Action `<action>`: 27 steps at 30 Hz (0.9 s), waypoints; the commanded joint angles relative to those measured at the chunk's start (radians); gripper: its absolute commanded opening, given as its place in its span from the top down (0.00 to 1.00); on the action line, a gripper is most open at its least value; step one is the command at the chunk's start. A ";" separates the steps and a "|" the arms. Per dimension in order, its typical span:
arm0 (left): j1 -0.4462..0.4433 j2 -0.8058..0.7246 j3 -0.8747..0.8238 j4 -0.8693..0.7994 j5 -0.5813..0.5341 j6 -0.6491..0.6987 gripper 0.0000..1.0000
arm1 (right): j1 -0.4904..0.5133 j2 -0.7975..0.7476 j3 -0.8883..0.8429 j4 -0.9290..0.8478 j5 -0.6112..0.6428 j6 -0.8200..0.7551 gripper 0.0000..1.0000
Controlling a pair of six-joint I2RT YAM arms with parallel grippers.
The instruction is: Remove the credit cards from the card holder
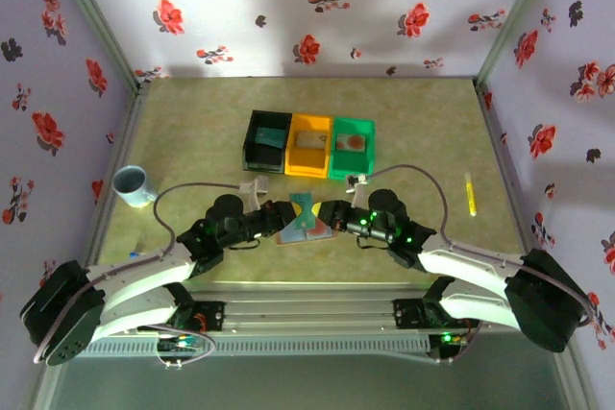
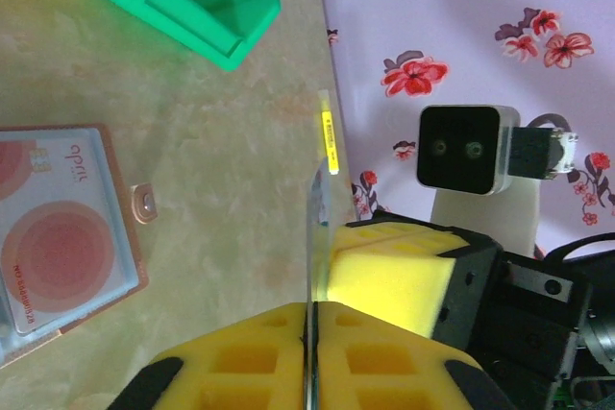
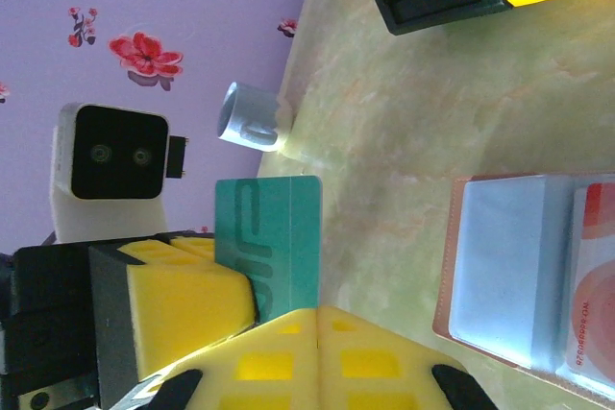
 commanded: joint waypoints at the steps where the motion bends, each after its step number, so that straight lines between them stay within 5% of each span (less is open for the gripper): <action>1: -0.005 -0.017 -0.006 0.026 0.003 0.007 0.94 | 0.009 0.001 0.013 -0.002 0.007 -0.017 1.00; 10: 0.002 -0.048 0.002 -0.063 0.006 0.040 1.00 | 0.009 -0.022 0.020 -0.051 0.015 -0.043 1.00; 20: 0.067 -0.130 0.125 -0.550 0.147 0.250 1.00 | 0.006 -0.177 0.034 -0.266 0.080 -0.183 0.62; 27: 0.117 -0.051 0.312 -0.926 0.317 0.474 1.00 | 0.003 -0.197 0.034 -0.289 0.046 -0.260 0.53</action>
